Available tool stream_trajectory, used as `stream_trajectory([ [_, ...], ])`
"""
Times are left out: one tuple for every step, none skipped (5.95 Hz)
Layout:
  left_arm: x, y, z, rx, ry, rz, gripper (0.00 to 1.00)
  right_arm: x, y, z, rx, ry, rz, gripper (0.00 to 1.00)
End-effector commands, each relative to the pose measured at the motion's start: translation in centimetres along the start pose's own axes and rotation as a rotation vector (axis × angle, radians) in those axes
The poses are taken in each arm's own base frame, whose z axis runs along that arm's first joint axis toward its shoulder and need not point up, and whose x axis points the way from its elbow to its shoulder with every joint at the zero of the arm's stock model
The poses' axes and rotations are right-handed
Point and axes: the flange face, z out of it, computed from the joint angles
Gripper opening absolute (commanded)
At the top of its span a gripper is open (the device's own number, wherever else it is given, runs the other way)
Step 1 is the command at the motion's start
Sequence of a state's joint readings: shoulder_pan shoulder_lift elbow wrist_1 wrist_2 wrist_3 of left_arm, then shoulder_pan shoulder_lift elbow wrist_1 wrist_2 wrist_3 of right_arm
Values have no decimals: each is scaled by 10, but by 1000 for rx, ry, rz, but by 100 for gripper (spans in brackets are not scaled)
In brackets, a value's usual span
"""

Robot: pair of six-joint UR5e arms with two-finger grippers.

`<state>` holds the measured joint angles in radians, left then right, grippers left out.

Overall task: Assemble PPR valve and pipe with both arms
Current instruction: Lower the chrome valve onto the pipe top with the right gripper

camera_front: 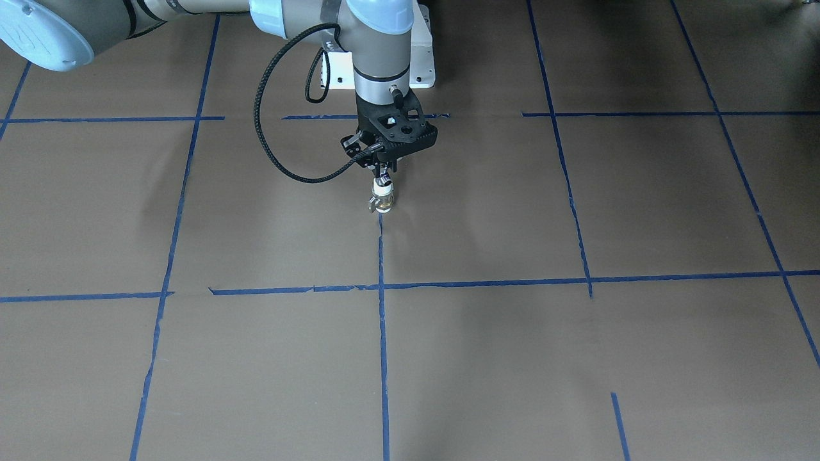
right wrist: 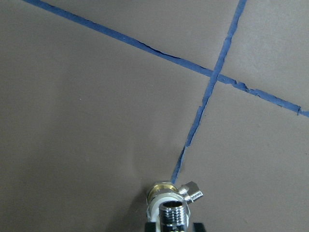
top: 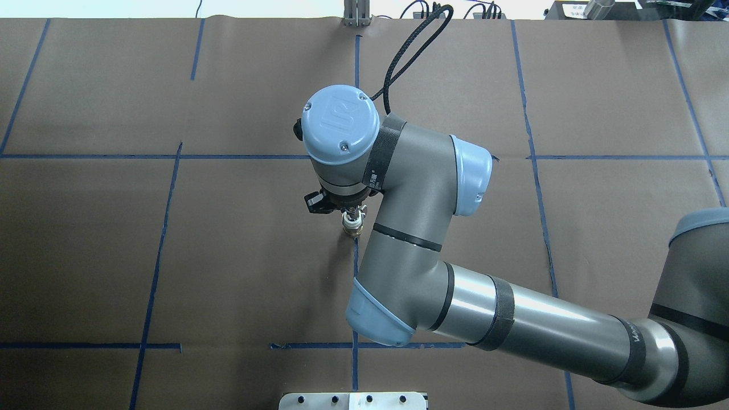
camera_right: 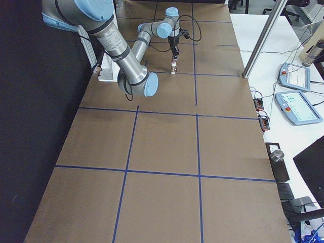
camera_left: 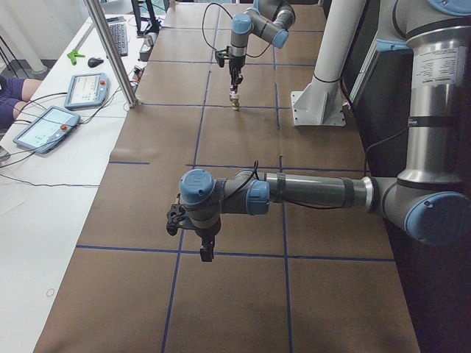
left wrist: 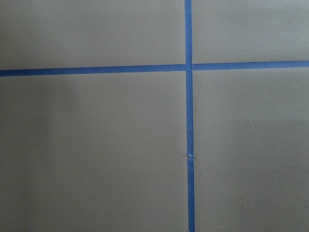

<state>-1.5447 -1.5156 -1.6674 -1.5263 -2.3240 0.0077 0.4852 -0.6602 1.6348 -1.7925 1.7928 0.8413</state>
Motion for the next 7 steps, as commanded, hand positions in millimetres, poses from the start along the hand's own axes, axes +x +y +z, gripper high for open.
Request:
stream_trajectory([
  [0,0,0,-1,0,-1,100,-1,0,3,-3,3,0,0],
  [0,0,0,-1,0,-1,100,-2,2,6,-8,6,-2,0],
  [0,0,0,0,0,0,100,-3,3,7,-9,8,-3,0],
  [0,0,0,0,0,0,100,-4,4,9,-11,10,-4,0],
  [0,0,0,-1,0,0,100,-6,6,12,-15,9,-7,0],
  [0,0,0,-1,0,-1,100,-6,5,15,-17,12,-7,1],
  [0,0,0,0,0,0,100,-6,5,16,-18,13,-6,2],
])
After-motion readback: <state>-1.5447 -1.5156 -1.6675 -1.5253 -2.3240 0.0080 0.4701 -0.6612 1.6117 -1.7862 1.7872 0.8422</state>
